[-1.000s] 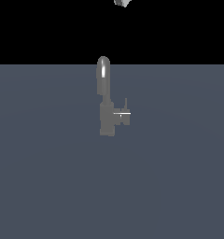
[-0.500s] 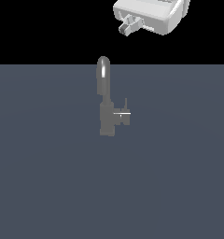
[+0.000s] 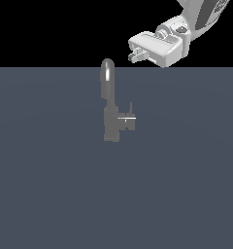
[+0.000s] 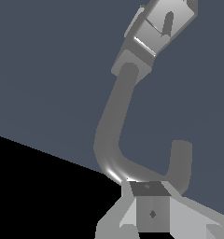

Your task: Turn on the faucet by rotating a designated handle.

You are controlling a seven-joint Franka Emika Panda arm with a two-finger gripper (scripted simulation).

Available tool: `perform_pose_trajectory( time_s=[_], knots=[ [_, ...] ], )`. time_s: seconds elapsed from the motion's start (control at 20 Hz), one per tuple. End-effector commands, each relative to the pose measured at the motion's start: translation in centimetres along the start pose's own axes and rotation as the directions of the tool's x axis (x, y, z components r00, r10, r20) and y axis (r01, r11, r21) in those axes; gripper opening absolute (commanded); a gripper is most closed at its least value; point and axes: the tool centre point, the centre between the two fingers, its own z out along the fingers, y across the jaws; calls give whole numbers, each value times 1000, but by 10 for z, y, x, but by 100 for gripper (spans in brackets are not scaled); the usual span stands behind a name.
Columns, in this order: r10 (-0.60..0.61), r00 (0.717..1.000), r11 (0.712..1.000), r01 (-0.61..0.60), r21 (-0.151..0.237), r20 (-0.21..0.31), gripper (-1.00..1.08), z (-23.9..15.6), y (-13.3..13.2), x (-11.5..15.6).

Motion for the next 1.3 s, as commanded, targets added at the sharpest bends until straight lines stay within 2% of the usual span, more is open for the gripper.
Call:
perform_pose_trajectory(
  time_s=[0.0,0.25,0.6,0.95,1.25],
  knots=[
    [46,998,998,-49,46,49,-100,2,-2,21],
    [138,977,978,-160,134,160,-100,11,-3,65],
    [237,921,922,-313,226,308,-100,29,1,121],
    [287,867,868,-416,272,408,-100,47,6,156],
    [300,847,848,-448,283,439,-100,54,7,167]
  ],
)
